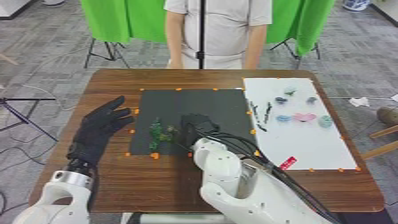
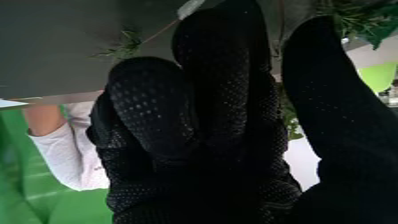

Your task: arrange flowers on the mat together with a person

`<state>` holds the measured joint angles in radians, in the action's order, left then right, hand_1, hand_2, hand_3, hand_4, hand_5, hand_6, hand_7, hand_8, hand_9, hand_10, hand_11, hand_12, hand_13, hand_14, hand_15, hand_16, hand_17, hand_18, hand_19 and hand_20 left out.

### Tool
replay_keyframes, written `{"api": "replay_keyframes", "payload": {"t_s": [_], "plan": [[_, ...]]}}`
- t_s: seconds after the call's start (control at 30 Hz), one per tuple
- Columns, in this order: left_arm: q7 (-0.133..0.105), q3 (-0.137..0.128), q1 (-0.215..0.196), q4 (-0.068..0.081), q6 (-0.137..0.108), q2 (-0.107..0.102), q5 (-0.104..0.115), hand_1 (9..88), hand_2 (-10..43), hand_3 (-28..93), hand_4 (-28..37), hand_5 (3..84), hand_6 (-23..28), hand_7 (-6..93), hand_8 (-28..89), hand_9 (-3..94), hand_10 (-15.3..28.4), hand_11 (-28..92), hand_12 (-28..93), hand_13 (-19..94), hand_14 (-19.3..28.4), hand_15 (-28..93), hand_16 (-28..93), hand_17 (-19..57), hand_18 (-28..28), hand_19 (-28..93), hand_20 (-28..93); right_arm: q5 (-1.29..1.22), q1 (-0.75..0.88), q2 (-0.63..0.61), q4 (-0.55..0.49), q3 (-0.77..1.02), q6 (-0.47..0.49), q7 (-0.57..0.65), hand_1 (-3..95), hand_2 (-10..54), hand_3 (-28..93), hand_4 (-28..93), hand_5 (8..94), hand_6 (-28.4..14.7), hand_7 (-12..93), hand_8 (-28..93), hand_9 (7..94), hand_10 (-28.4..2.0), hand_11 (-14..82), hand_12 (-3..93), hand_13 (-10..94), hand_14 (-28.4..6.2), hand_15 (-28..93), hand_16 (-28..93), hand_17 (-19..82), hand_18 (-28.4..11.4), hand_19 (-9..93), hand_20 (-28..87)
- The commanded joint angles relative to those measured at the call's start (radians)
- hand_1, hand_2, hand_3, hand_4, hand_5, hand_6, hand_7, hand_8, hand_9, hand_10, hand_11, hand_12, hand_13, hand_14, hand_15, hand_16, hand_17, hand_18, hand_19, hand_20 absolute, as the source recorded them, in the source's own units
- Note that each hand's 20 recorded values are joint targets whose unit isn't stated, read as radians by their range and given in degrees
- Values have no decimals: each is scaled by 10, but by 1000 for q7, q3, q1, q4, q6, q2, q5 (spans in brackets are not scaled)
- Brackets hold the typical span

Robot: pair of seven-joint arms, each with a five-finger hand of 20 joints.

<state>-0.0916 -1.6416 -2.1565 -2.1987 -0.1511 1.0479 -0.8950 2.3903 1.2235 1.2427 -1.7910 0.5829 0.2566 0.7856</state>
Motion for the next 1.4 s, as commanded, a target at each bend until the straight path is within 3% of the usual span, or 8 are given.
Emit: {"api": "replay_keyframes", "payload": {"t_s": [0.03,0.27,0.5,0.7,0.9,0.93,1.4], "plan": [[9,5,-3,9,7,2,-3,260,47,793,-227,389,83,122,-83,369,196,253,102,268,274,489,-75,-93,265,494,147,45,-17,7,-9,-20,-64,20,425,-77,651,-233,847,-11,127,7,937,-108,361,208,867,-95,609,210,474,-240,932,316],[5,0,-14,6,2,1,-1,260,48,792,-226,391,84,122,-84,370,196,252,102,268,274,490,-75,-92,264,494,147,33,-11,-10,-28,-2,-75,29,415,-81,660,-227,846,-14,126,-2,937,-107,373,203,879,-95,601,213,486,-247,932,315],[-6,-1,-19,4,0,0,0,261,49,792,-226,392,85,122,-84,370,197,253,102,269,272,490,-75,-92,264,494,148,-18,38,-84,-124,38,-106,38,385,-63,671,-209,849,-12,128,-68,937,-106,398,192,886,-94,606,226,490,-254,932,338],[-10,-13,-32,0,-3,3,-3,260,48,793,-225,393,85,121,-84,371,198,253,102,269,272,491,-75,-92,263,493,148,-85,104,-174,-197,80,-73,19,318,19,696,-200,851,-18,134,-105,937,-116,403,196,880,-103,619,235,481,-264,932,355],[-11,-9,-31,2,-3,5,-1,261,48,793,-225,393,86,120,-83,371,198,254,102,269,273,490,-76,-93,263,493,148,-135,126,-178,-196,84,-31,1,287,67,715,-190,852,-21,129,-106,937,-122,401,202,871,-110,631,238,470,-268,932,367],[-19,-3,-30,4,-11,-6,7,261,49,793,-225,393,86,120,-83,371,198,254,102,269,273,491,-76,-93,263,494,149,-134,124,-179,-194,78,-31,-4,282,73,717,-189,849,-20,129,-106,937,-123,399,203,866,-112,634,239,466,-269,932,367],[-7,-2,-37,0,-11,0,4,260,49,795,-225,395,87,121,-83,371,197,255,102,269,274,492,-75,-93,264,494,149,-143,133,-141,-187,62,17,-26,270,82,727,-182,810,-22,120,-108,934,-128,368,226,842,-118,648,228,449,-268,932,358]]}}
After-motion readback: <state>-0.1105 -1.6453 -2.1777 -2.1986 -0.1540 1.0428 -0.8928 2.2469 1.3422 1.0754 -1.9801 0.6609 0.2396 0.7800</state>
